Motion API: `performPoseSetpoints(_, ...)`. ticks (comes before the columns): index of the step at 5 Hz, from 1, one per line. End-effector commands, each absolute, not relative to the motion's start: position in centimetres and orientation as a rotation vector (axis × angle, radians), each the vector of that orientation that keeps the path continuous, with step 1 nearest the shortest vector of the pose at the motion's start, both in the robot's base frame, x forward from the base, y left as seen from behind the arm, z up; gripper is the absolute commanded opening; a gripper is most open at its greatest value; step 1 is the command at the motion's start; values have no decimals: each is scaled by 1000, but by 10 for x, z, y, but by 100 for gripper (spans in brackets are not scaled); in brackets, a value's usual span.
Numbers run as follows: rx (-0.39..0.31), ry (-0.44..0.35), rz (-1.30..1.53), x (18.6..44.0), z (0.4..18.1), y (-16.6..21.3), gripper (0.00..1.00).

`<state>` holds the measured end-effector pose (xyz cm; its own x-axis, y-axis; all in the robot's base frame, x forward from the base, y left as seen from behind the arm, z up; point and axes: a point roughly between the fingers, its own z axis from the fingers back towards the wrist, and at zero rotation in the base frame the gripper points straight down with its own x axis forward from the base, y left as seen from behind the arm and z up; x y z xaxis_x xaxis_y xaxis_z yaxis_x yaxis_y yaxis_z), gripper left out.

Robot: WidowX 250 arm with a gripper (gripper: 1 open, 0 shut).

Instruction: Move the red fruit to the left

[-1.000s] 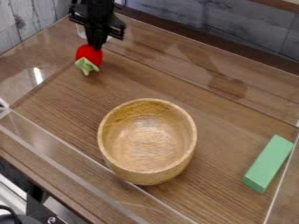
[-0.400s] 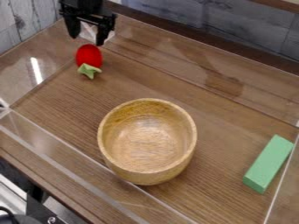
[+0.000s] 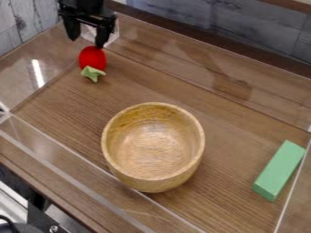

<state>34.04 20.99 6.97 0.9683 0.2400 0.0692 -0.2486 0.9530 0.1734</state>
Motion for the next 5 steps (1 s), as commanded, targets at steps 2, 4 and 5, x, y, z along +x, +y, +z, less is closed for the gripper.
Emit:
performPoseSetpoints(2,200,-130,110,336,103,217,100)
performPoseSetpoints(4,177,-137,11,331,100,213,100)
performPoseSetpoints(5,168,-135,6,331,100,210,100)
